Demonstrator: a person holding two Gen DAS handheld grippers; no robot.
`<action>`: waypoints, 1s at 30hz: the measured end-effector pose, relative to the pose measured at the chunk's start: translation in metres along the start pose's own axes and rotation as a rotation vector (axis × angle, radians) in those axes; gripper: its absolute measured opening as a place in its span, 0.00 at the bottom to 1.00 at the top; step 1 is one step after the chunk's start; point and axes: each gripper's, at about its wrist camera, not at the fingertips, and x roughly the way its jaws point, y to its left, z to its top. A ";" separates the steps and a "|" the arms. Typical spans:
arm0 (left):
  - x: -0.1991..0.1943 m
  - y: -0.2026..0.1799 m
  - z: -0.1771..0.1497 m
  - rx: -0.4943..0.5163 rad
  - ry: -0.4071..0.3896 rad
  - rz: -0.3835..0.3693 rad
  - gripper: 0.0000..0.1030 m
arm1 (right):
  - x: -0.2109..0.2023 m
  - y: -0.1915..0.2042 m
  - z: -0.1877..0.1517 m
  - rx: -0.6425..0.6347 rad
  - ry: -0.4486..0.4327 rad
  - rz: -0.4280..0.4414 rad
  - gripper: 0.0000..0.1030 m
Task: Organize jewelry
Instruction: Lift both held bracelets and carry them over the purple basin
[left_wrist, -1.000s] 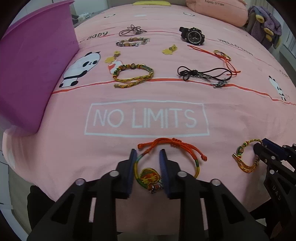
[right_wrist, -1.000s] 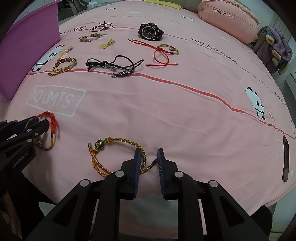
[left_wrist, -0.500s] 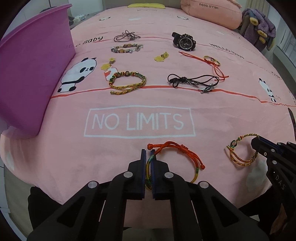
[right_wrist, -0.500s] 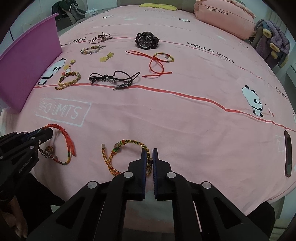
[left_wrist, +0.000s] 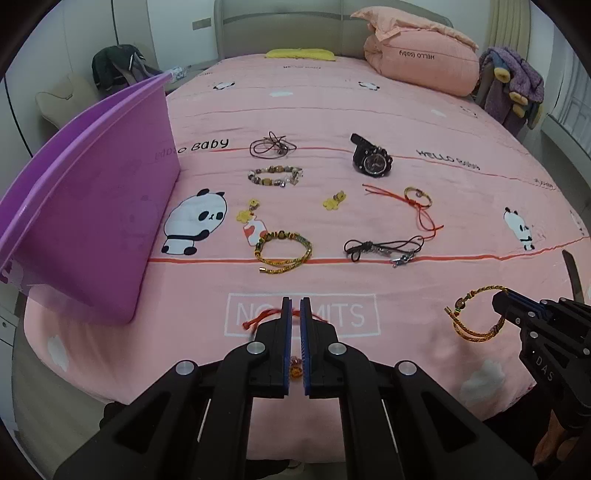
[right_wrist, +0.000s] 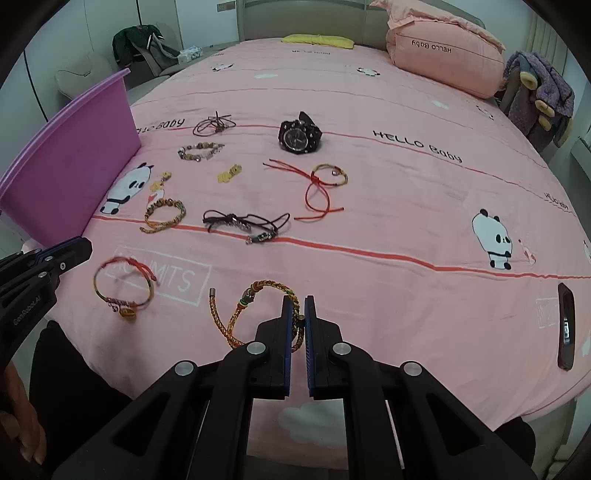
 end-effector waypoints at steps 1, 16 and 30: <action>-0.003 0.002 0.003 -0.006 -0.007 -0.005 0.05 | -0.004 0.001 0.004 0.001 -0.008 0.006 0.06; -0.052 0.057 0.065 -0.062 -0.125 -0.037 0.05 | -0.043 0.037 0.070 -0.030 -0.131 0.095 0.06; -0.082 0.156 0.098 -0.200 -0.198 0.055 0.05 | -0.064 0.131 0.140 -0.153 -0.213 0.251 0.06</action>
